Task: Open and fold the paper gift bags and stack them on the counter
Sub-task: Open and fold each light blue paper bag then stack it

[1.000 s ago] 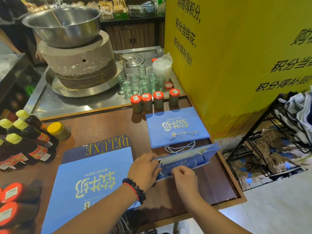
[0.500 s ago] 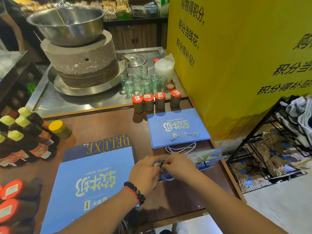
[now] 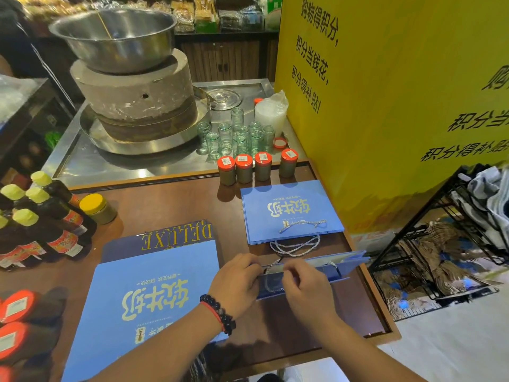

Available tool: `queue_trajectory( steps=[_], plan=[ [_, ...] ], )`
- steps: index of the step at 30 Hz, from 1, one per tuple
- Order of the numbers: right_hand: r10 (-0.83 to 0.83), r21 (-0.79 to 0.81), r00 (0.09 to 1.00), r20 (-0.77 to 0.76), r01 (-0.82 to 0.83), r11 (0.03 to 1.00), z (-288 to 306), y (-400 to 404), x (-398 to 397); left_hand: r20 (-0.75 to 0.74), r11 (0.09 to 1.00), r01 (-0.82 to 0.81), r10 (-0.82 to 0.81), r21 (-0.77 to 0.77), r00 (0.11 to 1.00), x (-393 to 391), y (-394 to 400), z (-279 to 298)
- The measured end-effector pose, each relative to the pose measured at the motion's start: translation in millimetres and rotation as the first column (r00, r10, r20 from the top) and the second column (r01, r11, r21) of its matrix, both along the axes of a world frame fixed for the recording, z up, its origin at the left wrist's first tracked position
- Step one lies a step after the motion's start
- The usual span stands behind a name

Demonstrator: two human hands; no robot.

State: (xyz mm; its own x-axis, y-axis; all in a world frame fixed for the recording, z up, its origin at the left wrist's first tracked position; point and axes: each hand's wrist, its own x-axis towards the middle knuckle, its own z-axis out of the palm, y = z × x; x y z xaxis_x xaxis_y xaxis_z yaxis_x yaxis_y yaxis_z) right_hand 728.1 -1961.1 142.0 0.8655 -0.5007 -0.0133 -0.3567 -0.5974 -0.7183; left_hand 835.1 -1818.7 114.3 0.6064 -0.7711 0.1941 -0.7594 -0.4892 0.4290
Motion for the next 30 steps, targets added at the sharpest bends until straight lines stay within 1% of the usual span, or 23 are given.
queue_trajectory(
  steps=[2, 3, 4, 6, 7, 8, 10, 11, 14, 17, 20, 21, 22, 25, 26, 28, 30],
  plan=[
    [0.04, -0.021, 0.98, -0.195, -0.044, 0.999, -15, 8, -5, -0.001, 1.0, -0.005, 0.005, -0.026, 1.0, 0, 1, 1],
    [0.055, 0.004, 0.959, -0.279, -0.056, 0.998, -24, 12, -4, -0.007, 0.999, -0.009, 0.009, -0.031, 1.0, 1, 1, 0],
    [0.066, 0.077, 0.945, -0.32, -0.044, 0.996, -31, 15, -3, -0.01, 0.999, -0.01, 0.009, -0.031, 1.0, 1, 1, 0],
    [0.085, 0.257, 0.943, -0.321, 0.001, 0.966, -39, 19, 2, -0.007, 1.0, 0.001, -0.001, -0.023, 1.0, 3, 1, -1],
    [0.099, 0.309, 0.945, -0.312, 0.003, 0.951, -39, 20, 5, -0.005, 1.0, 0.008, -0.008, -0.019, 1.0, 3, 0, -1],
    [0.118, 0.322, 0.946, -0.301, -0.015, 0.947, -42, 21, 7, -0.009, 1.0, 0.012, -0.012, -0.015, 1.0, 4, 0, -1],
    [0.138, 0.286, 0.943, -0.301, -0.049, 0.957, -42, 23, 9, -0.017, 1.0, 0.005, -0.005, 0.0, 1.0, 4, 1, -1],
    [0.168, 0.245, 0.935, -0.312, -0.091, 0.965, -40, 23, 8, -0.016, 1.0, -0.001, 0.001, 0.007, 1.0, 4, 1, -1],
    [0.312, 0.099, 0.884, -0.346, -0.297, 0.95, -35, 27, 1, -0.017, 1.0, -0.004, 0.004, 0.012, 1.0, 4, 1, 0],
    [0.428, -0.012, 0.816, -0.388, -0.469, 0.883, -29, 28, -11, -0.012, 1.0, -0.017, 0.017, 0.016, 1.0, 5, -2, 4],
    [0.532, -0.117, 0.709, -0.463, -0.644, 0.756, -23, 27, -20, -0.008, 0.997, -0.076, 0.076, 0.028, 0.997, 5, -4, 9],
    [0.539, -0.141, 0.702, -0.465, -0.66, 0.738, -19, 25, -20, -0.012, 0.995, -0.092, 0.092, 0.033, 0.996, 5, -4, 11],
    [0.526, -0.168, 0.72, -0.452, -0.648, 0.743, -13, 22, -18, -0.025, 0.994, -0.098, 0.099, 0.043, 0.995, 4, -5, 11],
    [0.449, -0.273, 0.816, -0.362, -0.554, 0.786, 1, 3, -3, -0.037, 0.995, -0.086, 0.087, 0.041, 0.996, 3, -5, 11],
    [0.436, -0.266, 0.831, -0.345, -0.532, 0.804, 4, -5, 2, -0.038, 0.995, -0.092, 0.093, 0.04, 0.995, 3, -5, 11],
    [0.426, -0.202, 0.832, -0.355, -0.513, 0.834, 4, -17, 9, -0.048, 0.994, -0.099, 0.102, 0.051, 0.994, 3, -6, 10],
    [0.385, -0.15, 0.846, -0.37, -0.463, 0.874, -7, -25, 11, -0.046, 0.993, -0.098, 0.101, 0.058, 0.994, 5, -7, 11]
  ],
)
